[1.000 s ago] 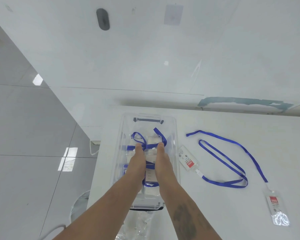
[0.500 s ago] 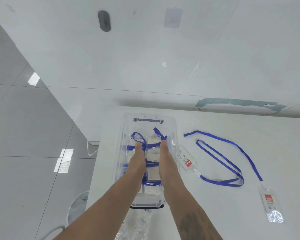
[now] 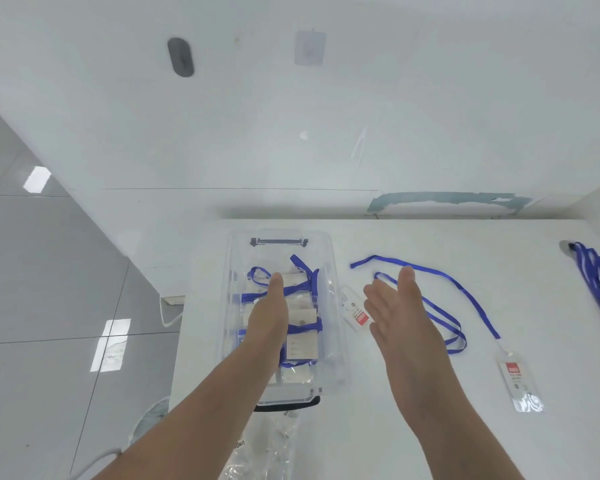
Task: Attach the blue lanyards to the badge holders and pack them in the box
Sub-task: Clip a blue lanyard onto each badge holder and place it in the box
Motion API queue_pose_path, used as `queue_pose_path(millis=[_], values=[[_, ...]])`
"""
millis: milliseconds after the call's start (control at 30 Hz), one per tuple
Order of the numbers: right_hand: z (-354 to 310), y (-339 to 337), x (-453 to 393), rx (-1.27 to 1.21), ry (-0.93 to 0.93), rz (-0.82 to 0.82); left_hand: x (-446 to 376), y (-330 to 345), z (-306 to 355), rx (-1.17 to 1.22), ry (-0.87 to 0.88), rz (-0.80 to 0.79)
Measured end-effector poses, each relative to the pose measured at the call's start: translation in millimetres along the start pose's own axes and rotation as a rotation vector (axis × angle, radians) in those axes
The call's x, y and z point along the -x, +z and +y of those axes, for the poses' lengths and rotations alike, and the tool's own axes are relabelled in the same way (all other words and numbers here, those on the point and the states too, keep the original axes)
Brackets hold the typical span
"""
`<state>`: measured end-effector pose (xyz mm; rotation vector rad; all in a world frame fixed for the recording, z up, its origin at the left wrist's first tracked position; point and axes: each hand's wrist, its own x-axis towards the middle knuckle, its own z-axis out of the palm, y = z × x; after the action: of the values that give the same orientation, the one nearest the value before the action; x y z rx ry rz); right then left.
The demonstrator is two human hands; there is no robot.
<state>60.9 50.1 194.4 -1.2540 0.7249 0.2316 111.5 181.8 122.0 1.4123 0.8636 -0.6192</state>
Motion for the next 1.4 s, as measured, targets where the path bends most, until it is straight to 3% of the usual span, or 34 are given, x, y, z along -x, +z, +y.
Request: queue_pose_path(millis=[267,533,833,1200,1400], values=[[-19,-82,-8,0.083,-0.126,0.124,29,41,11,-0.021,0.377,0.025],[-46,-175,-42,0.13,-0.106,-0.002,56,136,3,0.074,0.5,0.113],[-30,-202,-98,0.204,0.018,-0.059,29,191,-28,0.156,0.304,0.182],[18,-175,-167,0.421,0.135,-0.093,-27,205,-58,0.216,0.03,0.278],[45,-163,-196,0.528,0.149,-0.094,-47,206,-66,0.206,-0.003,0.299]])
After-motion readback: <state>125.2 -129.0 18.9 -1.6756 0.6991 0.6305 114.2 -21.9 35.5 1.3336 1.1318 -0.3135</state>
